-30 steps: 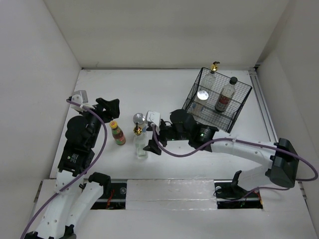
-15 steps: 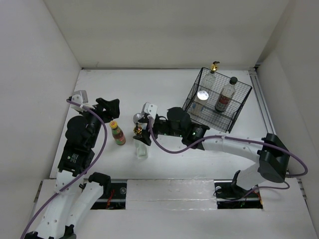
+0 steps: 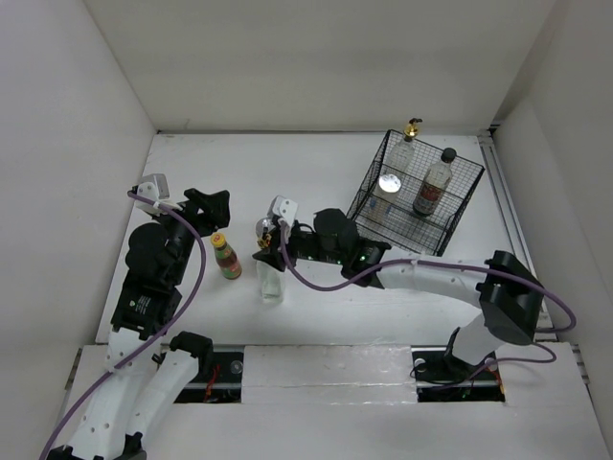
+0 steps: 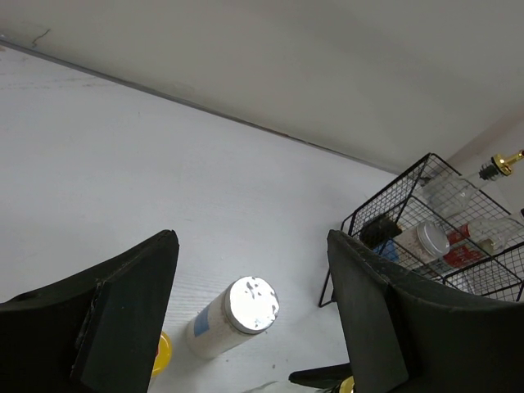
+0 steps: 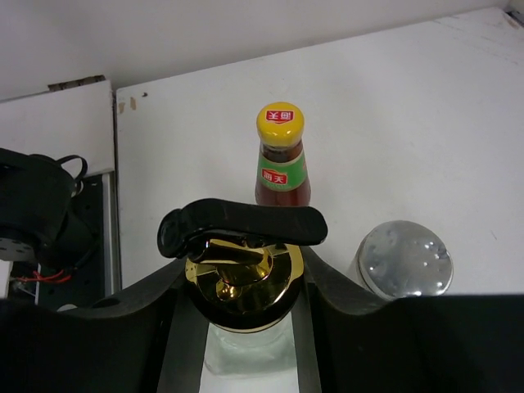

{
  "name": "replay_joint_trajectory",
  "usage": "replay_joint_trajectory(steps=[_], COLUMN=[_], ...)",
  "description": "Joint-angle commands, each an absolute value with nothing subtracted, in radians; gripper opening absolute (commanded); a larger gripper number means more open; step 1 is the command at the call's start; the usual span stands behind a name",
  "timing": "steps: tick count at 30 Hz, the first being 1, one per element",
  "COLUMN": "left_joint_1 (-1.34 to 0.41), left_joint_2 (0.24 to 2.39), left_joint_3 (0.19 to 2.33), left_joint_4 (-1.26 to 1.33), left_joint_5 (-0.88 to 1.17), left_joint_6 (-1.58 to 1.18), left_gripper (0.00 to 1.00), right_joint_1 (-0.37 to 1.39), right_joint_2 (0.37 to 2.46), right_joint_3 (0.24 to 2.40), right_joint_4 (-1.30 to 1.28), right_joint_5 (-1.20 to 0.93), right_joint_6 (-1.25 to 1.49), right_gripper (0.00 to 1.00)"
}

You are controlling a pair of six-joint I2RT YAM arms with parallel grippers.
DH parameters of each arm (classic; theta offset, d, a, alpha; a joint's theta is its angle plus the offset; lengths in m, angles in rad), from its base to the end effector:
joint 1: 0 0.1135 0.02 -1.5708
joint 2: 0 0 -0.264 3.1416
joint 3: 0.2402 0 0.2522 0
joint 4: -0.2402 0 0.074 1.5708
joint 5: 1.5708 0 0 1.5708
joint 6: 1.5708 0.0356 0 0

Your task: Organize the condiment bottles

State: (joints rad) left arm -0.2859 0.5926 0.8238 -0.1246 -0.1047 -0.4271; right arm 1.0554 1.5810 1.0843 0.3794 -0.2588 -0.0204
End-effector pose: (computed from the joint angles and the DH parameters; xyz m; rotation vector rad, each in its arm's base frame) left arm 0.1301 -0.0344 0.3871 -0.1907 1.4724 -0.5028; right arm 0.1766 0.3302 0.3008 -1.0845 1.4176 0.9804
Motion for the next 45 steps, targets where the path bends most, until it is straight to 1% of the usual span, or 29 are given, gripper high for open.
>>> replay_joint_trajectory(steps=[1,3,7,10,12,18,22,30,33,40,45], left_joint_1=[-0.282,-0.282,-0.282,-0.282,-0.282,-0.282,-0.282,-0.282,-0.282,-0.282,-0.282], left_joint_2=[0.586,0.586,0.586,0.586,0.586,0.586,0.586,0.586,0.586,0.595,0.595], left_joint_3=[0.824,0.824,0.824,0.824,0.824,0.824,0.824,0.815,0.815,0.815,0.815], left_joint_4=[-0.091,-0.091,-0.091,-0.091,-0.091,-0.081,-0.081,-0.081,-0.081,-0.081,-0.081], left_joint_5=[-0.092,-0.092,-0.083,-0.074,-0.065,-0.064,-0.055,-0.055,-0.055,-0.055,-0.055], left_joint_6=[-0.426,-0.426,-0.426,-0.426,-0.426,-0.426,-0.426,-0.426,-0.426,-0.426,-0.426], left_gripper=[0.69,0.69,0.69,0.69,0.69,0.69,0.69,0.69,0.69,0.69,0.69], right_joint_1=[1.06,1.06,1.049,0.994,0.942,0.783,0.631,0.401,0.33,0.235,0.215], right_joint_2=[1.476,1.43,1.275,1.183,1.137,1.008,0.988,0.988,1.009,1.04,1.049], right_joint_3=[1.1,1.11,1.175,1.212,1.212,1.232,1.269,1.296,1.307,1.307,1.26], right_joint_4=[0.495,0.495,0.391,0.286,0.246,0.138,0.037,-0.028,-0.028,-0.028,-0.006], right_joint_5=[-0.238,-0.206,-0.078,-0.008,0.067,0.175,0.241,0.25,0.218,0.227,0.227], right_joint_6=[0.015,0.015,-0.006,-0.026,-0.035,-0.035,-0.044,-0.044,-0.044,-0.044,-0.044], right_gripper=[0.24,0.23,0.21,0.21,0.21,0.21,0.21,0.21,0.21,0.21,0.21])
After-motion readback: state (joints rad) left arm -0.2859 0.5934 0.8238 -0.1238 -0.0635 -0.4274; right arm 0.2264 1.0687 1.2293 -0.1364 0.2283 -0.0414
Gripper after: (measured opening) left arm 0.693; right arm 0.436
